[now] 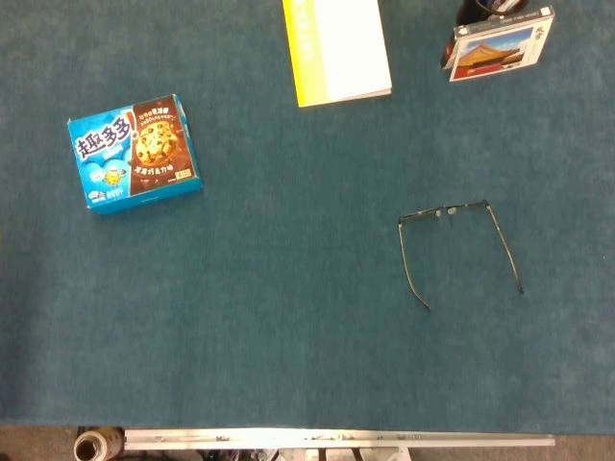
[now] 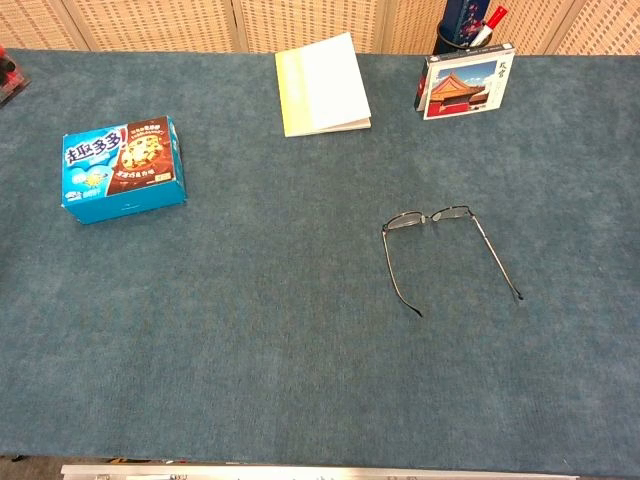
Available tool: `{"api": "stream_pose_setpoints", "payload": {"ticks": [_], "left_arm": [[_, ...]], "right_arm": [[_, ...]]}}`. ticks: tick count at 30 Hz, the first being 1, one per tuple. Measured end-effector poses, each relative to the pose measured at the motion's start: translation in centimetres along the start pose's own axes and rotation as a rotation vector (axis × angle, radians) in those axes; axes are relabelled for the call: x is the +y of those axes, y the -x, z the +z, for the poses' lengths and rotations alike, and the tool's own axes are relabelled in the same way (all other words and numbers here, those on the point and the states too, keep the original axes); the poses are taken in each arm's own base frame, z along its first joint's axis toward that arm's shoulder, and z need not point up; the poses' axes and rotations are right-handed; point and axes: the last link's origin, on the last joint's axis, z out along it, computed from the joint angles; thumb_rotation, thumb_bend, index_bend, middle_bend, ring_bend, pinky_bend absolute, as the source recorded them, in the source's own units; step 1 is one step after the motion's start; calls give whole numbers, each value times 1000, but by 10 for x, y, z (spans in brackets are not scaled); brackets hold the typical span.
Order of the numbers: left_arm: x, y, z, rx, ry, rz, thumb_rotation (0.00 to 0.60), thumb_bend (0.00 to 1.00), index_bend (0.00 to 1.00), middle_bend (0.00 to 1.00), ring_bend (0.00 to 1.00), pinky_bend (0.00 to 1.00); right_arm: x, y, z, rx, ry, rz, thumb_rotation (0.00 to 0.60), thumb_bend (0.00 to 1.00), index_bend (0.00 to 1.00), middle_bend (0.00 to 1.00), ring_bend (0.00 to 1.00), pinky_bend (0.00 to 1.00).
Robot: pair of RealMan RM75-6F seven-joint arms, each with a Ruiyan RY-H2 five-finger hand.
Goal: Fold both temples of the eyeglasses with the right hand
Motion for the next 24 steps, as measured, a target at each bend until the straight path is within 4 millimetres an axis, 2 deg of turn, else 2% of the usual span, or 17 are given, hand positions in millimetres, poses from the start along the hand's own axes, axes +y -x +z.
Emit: {"api": "stream_pose_setpoints", "payload": {"ticks": [16,24], "left_arm": [[-2,5,1,-23,-9,2,600,288,512,414,275,386],[0,4,-1,-12,17,-11,600,288,516,428,288,392]], "right_arm": [[-4,8,7,-36,-23,0,600,215,373,340,199,430],[-16,15,5,-55,-76,3,600,222,378,358,227,430]]}}
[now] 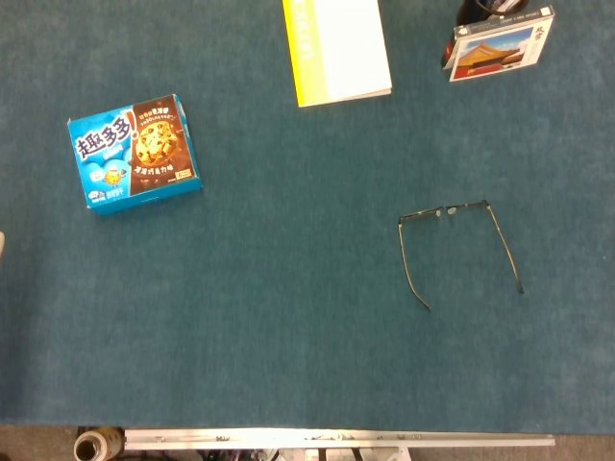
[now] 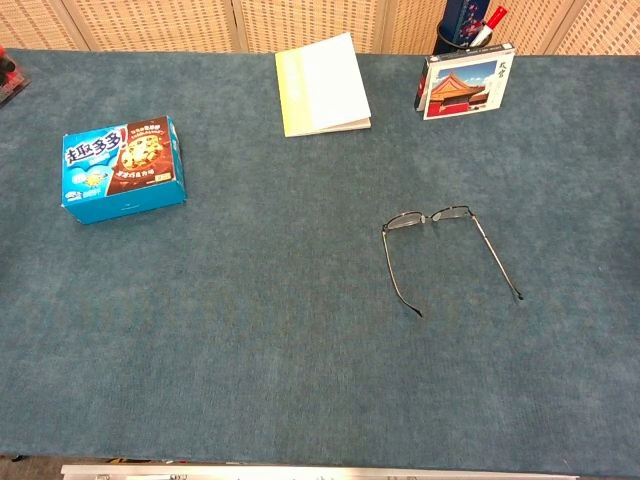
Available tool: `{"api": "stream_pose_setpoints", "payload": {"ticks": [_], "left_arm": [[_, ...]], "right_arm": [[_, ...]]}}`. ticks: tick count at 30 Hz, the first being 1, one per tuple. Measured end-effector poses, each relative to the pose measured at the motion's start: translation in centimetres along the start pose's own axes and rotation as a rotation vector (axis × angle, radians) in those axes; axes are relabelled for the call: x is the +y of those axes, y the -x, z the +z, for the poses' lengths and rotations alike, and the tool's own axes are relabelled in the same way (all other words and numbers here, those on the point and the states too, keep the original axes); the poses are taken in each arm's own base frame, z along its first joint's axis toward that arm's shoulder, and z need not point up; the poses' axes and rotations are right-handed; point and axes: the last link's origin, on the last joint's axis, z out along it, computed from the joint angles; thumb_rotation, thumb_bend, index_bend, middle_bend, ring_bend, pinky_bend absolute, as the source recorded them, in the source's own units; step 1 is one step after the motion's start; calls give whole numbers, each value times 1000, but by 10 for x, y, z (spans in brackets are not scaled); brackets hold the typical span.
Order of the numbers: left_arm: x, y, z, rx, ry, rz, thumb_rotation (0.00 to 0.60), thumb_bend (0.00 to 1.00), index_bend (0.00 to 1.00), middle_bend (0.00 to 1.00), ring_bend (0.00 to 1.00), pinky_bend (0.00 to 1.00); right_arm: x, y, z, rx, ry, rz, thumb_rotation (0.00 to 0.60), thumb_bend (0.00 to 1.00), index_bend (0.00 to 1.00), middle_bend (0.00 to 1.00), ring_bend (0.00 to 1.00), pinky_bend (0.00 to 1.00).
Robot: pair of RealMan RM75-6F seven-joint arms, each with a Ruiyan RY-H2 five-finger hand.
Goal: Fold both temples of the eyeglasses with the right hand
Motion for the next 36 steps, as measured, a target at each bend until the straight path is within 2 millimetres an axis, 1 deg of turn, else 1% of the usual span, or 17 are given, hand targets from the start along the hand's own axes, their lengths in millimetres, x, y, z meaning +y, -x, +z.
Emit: {"api": "stream_pose_setpoints", "payload": {"ticks": [5,10,19,22,25,36], "left_arm": [[1,-2,-5,15,23,-10,600,288,516,430,288,394],[2,-4,-8,23,27,-13,600,288,516,430,288,394],[0,-7,-10,31,25,-24,600,288,516,430,288,394],[-1,-9,-11,37,26,-28,600,288,516,430,287,394],[-1,-11,-12,43,26,-32,600,288,516,430,287,394],[-3,-14,-13,48,25,-42,600,288,516,430,286,394]], "right_arm": [[-9,5,-1,-27,-40,2,600,276,383,365,237,430],[-23,6,2,-58,-87,-19,600,482,383,366,237,430],[-49,10,12,-125,-152,-44,600,776,384,365,240,433],[-56,13,16,-151,-166,-51,600,843,384,365,241,437],[-63,17,20,-179,-178,-62,600,863,384,366,241,437],[-88,37,34,-296,-229,-68,600,881,391,369,247,441]]}}
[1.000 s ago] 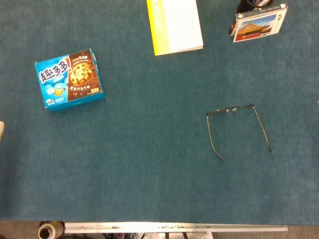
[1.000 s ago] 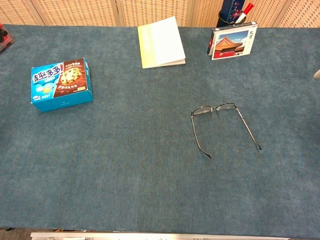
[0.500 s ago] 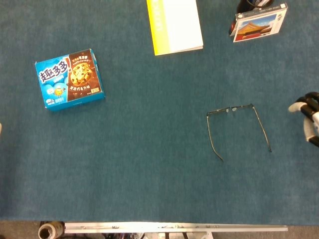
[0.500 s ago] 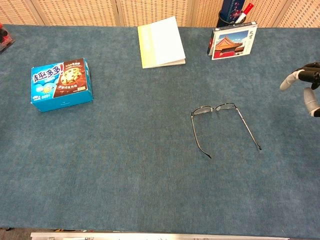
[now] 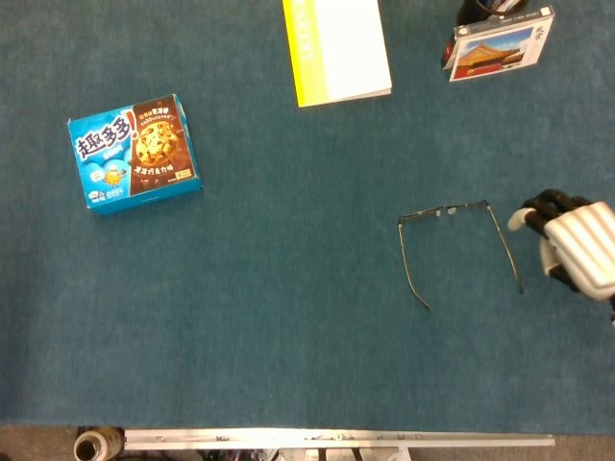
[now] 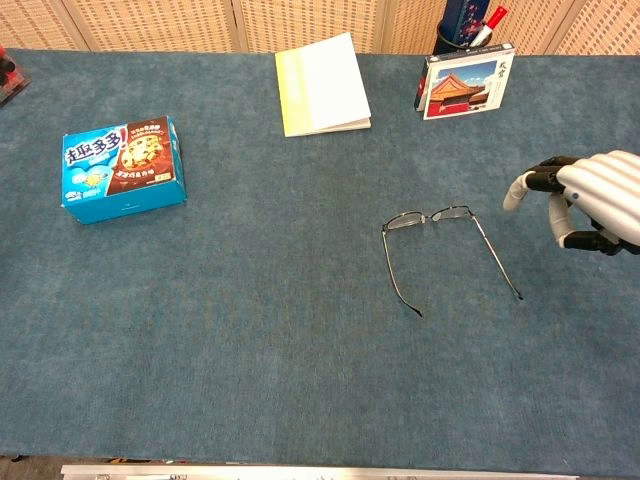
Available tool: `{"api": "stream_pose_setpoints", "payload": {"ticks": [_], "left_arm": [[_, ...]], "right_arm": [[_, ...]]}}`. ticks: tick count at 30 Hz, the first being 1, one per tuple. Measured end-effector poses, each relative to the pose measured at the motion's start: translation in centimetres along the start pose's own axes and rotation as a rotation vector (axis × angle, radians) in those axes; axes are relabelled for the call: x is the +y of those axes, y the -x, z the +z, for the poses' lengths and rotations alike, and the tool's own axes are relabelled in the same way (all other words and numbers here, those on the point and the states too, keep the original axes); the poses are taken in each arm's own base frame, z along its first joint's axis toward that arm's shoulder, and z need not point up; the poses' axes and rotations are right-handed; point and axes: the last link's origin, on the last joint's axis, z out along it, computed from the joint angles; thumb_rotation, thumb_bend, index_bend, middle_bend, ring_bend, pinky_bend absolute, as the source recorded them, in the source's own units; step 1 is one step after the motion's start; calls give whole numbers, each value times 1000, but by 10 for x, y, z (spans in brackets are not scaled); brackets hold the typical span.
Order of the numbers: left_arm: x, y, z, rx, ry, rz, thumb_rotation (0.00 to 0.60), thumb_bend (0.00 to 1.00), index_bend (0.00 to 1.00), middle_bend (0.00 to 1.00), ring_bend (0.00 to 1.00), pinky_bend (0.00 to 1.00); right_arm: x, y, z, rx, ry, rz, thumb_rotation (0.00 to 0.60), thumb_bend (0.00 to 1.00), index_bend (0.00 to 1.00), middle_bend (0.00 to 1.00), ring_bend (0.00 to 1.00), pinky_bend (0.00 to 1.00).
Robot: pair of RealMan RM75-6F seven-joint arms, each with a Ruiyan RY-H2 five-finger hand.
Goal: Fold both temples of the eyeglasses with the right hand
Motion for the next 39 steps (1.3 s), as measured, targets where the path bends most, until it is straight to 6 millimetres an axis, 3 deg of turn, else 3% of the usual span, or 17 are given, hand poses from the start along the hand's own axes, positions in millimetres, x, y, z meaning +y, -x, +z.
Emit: {"api": "stream_pose_setpoints", "payload": {"ticks": [9,39], "left_arm": [[-2,-2,0,6,-5,-5,600,288,516,430,287,394],[-3,-4,-1,5,-7,-13,600,288,516,430,286,394]], "right_arm": [[-14,12,15,-72,-33,3,600,881,391,375,254,443],[-27,31,44,-146,-53,26,600,881,391,376,255,443]]}}
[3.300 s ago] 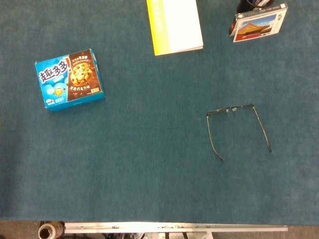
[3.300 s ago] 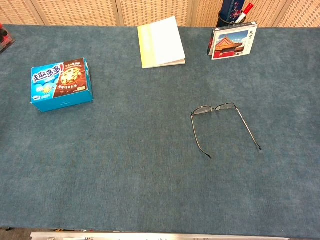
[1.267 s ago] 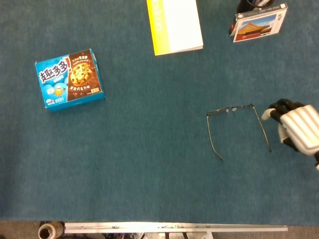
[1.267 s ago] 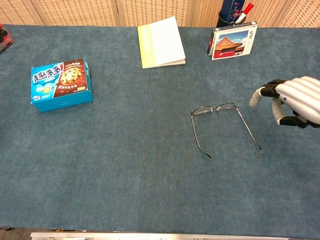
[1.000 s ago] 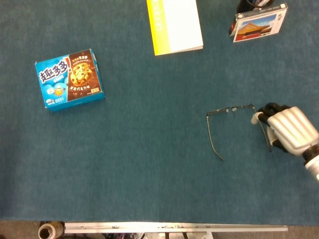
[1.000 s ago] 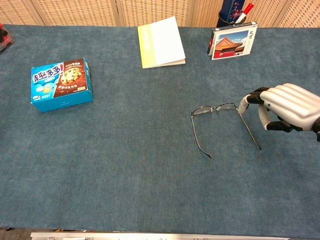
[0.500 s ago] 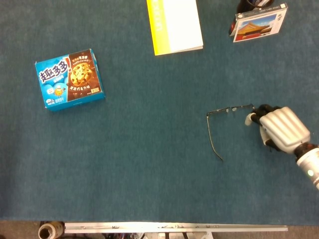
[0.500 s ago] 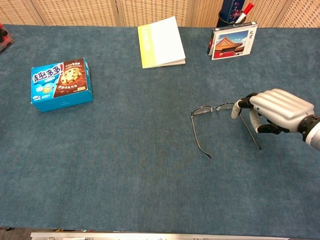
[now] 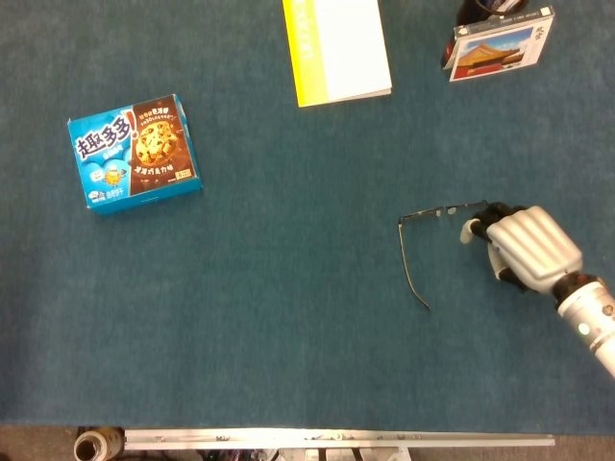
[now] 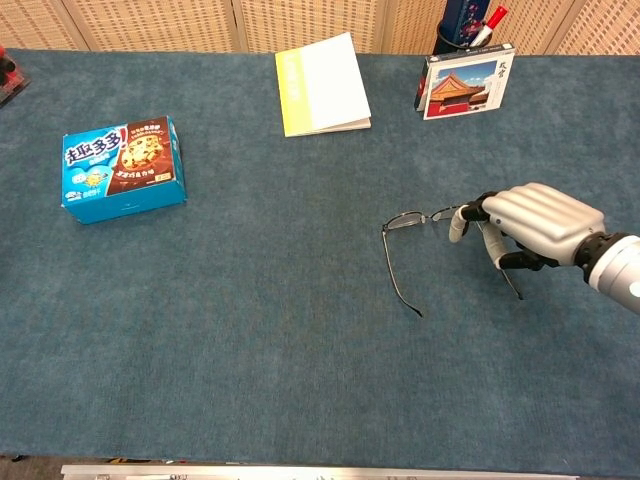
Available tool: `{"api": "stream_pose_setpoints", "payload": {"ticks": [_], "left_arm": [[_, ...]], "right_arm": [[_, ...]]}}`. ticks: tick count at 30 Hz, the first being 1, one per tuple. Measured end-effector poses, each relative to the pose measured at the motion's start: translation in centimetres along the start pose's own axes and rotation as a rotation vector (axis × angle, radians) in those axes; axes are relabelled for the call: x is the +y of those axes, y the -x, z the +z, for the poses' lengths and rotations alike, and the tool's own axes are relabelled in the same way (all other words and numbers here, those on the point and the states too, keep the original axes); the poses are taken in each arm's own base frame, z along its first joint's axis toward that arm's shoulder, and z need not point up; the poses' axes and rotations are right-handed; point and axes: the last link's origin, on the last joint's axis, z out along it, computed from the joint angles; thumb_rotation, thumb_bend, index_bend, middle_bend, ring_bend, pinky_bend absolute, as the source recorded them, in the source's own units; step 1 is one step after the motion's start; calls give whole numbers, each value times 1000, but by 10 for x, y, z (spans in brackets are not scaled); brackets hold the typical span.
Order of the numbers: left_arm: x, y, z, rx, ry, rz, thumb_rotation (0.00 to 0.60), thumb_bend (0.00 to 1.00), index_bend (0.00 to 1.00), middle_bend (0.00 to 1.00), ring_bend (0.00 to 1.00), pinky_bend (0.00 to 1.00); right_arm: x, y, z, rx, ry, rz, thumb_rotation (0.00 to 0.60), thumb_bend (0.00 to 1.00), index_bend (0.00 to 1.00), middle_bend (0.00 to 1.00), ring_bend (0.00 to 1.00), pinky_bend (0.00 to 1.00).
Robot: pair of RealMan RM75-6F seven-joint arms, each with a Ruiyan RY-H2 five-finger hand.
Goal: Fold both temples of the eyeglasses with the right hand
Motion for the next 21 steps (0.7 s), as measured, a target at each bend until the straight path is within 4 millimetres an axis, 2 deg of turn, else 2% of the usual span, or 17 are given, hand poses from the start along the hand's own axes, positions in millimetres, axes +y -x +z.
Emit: {"api": "stream_pose_setpoints", "payload": {"ticks": [11,21], "left_arm": [[0,-1,-1,1,3,-4,600,287,516,430,286,394],[0,-1,-1,-1,4,-4,600,288,516,430,286,394]], "right_arm": [[-3,1,14,7,-4,16,600,881,391,376,254,443],[-9,-2,40,56,-18,88,600,881,391,376,254,443]]}}
